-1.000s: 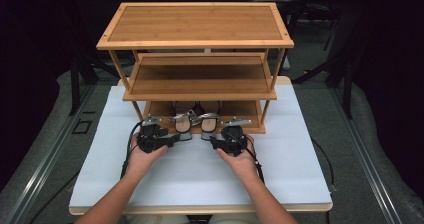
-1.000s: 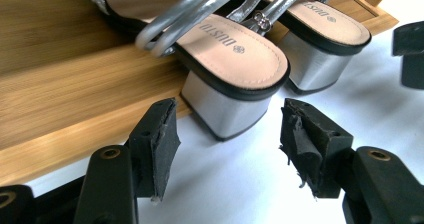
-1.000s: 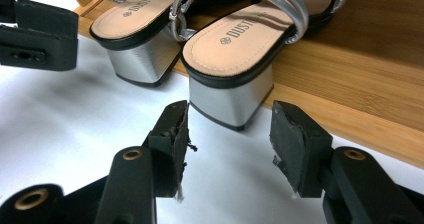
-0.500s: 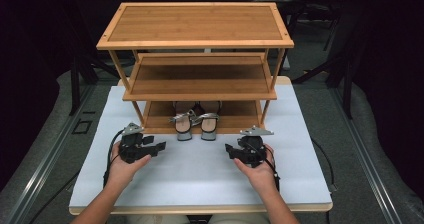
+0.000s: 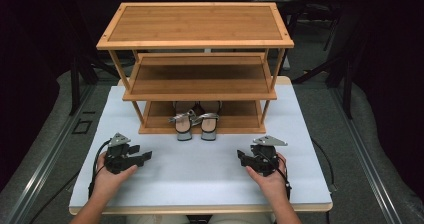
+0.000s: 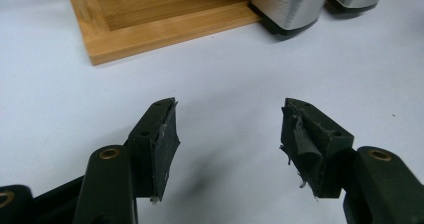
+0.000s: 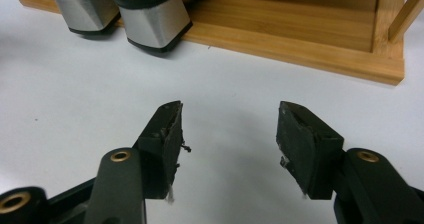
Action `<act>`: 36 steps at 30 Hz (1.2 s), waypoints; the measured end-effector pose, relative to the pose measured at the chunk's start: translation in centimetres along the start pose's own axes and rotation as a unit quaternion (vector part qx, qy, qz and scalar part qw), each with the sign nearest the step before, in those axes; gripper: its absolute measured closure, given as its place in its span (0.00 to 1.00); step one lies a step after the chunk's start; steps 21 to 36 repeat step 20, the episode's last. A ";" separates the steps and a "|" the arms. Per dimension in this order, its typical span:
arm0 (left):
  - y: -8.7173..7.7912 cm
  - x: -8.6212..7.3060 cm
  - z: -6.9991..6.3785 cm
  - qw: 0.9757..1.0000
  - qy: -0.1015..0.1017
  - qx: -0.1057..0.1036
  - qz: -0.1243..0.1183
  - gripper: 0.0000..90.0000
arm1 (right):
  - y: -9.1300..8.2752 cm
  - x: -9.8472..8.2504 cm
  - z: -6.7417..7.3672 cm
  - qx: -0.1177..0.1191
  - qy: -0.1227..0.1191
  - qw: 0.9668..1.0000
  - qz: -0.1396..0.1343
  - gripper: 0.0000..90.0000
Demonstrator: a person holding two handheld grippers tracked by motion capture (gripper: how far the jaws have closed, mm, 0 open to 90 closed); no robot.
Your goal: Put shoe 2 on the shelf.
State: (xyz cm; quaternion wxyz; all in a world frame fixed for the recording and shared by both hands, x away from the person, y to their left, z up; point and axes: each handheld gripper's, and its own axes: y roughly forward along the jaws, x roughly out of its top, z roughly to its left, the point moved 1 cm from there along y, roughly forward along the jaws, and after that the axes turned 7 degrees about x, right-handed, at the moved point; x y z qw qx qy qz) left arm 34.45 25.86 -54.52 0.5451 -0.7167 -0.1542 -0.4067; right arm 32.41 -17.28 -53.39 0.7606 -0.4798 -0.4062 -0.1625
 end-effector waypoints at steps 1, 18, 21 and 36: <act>0.1 -0.1 0.1 1.000 -0.003 0.000 -0.002 0.44 | 0.2 -0.1 0.0 0.001 0.000 1.000 0.001 0.48; 1.3 -0.7 -0.3 1.000 0.010 -0.010 0.015 0.27 | 1.9 -1.5 0.7 -0.015 -0.013 1.000 0.014 0.44; 1.4 -0.7 -0.4 1.000 0.007 -0.009 0.016 0.27 | 2.1 -1.6 0.7 -0.004 -0.016 1.000 0.013 0.43; 1.4 -0.7 -0.4 1.000 0.007 -0.009 0.016 0.27 | 2.1 -1.6 0.7 -0.004 -0.016 1.000 0.013 0.43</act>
